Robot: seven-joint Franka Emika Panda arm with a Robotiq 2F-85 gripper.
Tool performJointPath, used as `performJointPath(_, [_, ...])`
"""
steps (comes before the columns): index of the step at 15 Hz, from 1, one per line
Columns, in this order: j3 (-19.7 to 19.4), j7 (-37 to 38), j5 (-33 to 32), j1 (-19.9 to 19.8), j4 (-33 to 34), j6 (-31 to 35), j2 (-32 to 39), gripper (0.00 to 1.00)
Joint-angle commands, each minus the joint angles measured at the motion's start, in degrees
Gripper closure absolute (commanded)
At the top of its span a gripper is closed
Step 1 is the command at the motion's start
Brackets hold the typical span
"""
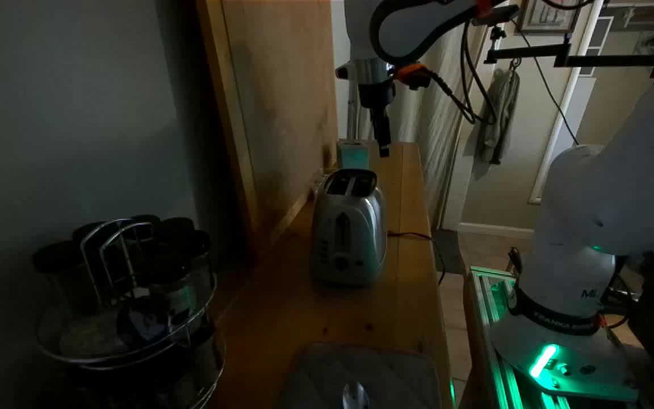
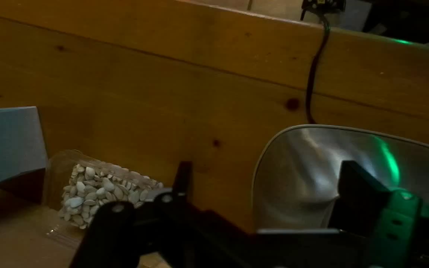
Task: Turn the toaster ninety degrees to the left
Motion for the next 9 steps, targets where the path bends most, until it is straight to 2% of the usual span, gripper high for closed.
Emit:
performJointPath(1, [-0.4,0.2,-0.2,0.5,0.1,-0.2,0.0,0.00])
performJointPath(8, [-0.4,0.2,-0.2,0.5,0.1,-0.2,0.0,0.00])
performJointPath(9, [0.1,2.1,-0.3,0.4,-0.3,0.0,-0.5,0.00])
